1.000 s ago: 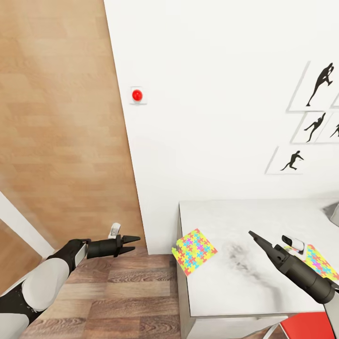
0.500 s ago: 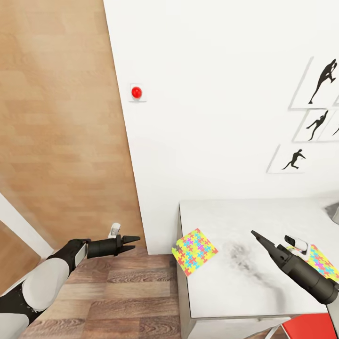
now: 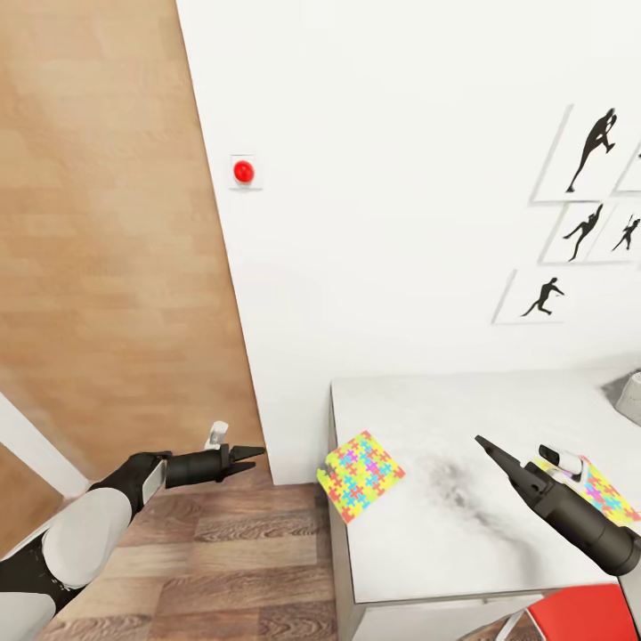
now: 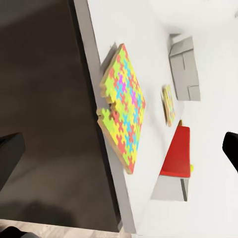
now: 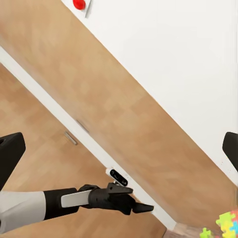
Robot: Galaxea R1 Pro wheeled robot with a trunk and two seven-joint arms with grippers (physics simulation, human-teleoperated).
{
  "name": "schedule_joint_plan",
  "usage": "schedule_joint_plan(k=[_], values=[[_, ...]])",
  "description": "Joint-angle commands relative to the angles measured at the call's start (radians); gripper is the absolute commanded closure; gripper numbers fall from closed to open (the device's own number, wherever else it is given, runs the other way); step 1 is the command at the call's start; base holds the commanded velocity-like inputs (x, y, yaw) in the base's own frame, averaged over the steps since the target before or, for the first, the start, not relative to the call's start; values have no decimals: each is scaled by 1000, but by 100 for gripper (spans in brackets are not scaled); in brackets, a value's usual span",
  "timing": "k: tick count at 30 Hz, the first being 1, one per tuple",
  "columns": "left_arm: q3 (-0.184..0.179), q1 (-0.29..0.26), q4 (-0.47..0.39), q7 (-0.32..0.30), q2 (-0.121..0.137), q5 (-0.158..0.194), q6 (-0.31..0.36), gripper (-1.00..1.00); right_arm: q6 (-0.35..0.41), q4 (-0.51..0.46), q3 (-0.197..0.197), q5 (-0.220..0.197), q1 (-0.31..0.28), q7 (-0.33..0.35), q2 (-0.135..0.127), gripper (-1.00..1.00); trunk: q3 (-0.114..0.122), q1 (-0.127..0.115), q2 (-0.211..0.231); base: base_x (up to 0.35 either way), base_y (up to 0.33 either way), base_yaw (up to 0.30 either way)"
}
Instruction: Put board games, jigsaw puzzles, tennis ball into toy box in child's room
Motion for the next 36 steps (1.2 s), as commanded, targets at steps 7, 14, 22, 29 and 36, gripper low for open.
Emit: schedule_joint_plan(k=[7,14,22,29,36], values=[[8,-1,-1,-10,0,-10,5,-100,10,0,0,-4,0,1,0,-100,-10,20,-36,0,0,-161],[8,-1,-1,-14,0,-10,4,-100,9,0,0,-4,0,1,1,-100,-8,20,-36,0,0,-50],[8,-1,-1,-16,1,-10,3,-100,9,0,0,-4,0,0,1,-100,-9,27,-50,0,0,-83],[8,-1,-1,-16,1,-9,3,-100,8,0,1,-4,0,-1,1,-100,-24,54,-99,0,0,-154],[8,-1,-1,-16,2,-9,3,-100,7,0,1,-4,0,-1,1,-100,-31,66,-120,0,0,-55]])
